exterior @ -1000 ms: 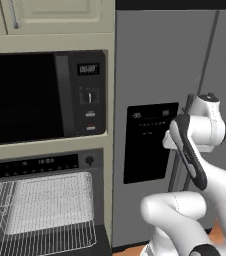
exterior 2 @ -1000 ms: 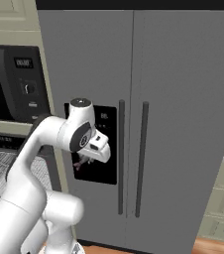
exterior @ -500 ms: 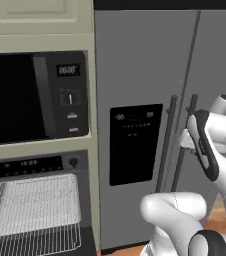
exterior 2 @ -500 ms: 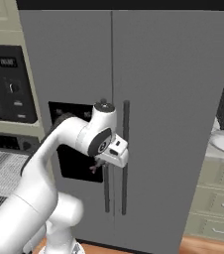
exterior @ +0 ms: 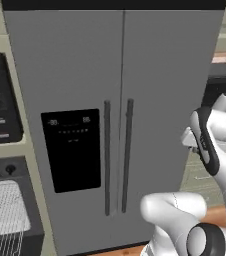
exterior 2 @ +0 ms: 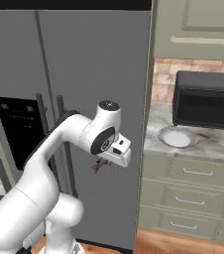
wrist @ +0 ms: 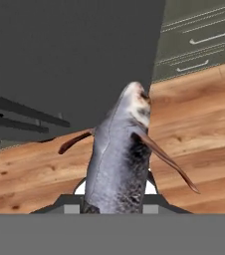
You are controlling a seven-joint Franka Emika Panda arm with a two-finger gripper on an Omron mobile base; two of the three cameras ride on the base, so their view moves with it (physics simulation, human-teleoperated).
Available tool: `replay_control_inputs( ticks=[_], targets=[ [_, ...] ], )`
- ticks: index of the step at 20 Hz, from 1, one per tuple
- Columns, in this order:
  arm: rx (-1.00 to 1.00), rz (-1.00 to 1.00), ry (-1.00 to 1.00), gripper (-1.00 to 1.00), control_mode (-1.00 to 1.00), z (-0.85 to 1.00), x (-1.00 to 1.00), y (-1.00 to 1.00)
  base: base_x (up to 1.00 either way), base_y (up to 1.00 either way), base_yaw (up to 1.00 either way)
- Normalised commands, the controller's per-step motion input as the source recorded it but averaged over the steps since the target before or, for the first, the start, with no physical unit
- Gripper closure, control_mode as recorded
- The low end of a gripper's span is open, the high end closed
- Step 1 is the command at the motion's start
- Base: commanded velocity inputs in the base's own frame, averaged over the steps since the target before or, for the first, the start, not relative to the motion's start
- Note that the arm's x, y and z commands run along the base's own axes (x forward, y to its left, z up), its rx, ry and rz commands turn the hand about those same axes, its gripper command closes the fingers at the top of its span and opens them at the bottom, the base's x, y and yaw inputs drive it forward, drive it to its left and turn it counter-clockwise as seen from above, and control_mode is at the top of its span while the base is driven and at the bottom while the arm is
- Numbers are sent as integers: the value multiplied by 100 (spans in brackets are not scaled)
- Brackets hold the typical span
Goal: Take the fish from the oven and place it on the plate on the counter.
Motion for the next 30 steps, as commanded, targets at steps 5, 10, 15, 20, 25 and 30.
replay_control_inputs(
  ticks=[5,10,15,20,25,30],
  targets=[
    [0,0,0,100,100,0,0,0,14,-96,13],
    [0,0,0,100,100,0,0,0,35,-72,21],
    [0,0,0,100,100,0,0,0,83,-62,24],
    [0,0,0,100,100,0,0,0,68,-81,33],
    [0,7,0,100,-100,0,7,-11,28,-58,30],
    [0,21,-4,100,-100,0,25,-18,0,0,0]
  ],
)
